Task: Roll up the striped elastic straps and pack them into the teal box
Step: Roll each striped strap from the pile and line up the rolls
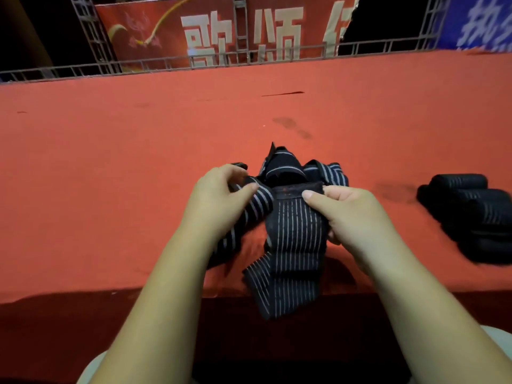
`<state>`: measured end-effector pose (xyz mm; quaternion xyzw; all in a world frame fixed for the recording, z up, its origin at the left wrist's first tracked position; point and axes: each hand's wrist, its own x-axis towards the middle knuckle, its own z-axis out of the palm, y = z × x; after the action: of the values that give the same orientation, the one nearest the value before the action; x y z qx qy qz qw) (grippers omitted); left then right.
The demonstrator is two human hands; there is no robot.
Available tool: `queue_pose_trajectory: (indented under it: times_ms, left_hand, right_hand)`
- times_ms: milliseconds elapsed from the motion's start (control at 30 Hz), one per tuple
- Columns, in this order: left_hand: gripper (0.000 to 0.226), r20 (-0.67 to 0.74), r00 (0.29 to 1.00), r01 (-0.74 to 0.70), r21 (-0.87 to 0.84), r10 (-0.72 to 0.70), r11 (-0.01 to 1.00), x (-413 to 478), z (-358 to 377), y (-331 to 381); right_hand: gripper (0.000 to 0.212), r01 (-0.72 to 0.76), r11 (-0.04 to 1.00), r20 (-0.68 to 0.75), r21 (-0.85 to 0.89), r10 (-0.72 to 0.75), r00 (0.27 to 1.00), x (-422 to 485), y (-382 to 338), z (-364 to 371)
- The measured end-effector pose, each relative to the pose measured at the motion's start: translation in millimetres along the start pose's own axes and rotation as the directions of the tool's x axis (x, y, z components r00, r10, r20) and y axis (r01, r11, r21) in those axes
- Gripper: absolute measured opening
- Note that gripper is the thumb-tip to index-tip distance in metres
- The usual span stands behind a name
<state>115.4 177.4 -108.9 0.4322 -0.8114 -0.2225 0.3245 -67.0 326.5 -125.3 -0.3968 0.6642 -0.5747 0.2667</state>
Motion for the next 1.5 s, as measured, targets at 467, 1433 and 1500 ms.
queue_pose_trajectory:
  times_ms: [467, 1433, 1500]
  left_hand:
    - [0.067, 0.111, 0.993, -0.017, 0.529, -0.049, 0.848, 29, 30, -32]
    - [0.046, 0.226, 0.974, -0.095, 0.482, -0.019, 0.871, 15, -51, -23]
    - [0.058, 0.193, 0.975, -0.037, 0.624, -0.108, 0.78, 16, -49, -31]
  right_hand:
    - [0.038, 0.016, 0.923, -0.02, -0.384, -0.026, 0.999, 30, 27, 6]
    - [0.044, 0.094, 0.957, -0.014, -0.276, -0.102, 0.995, 28, 21, 16]
    - [0.041, 0.102, 0.955, -0.006, -0.277, -0.108, 0.994, 26, 22, 18]
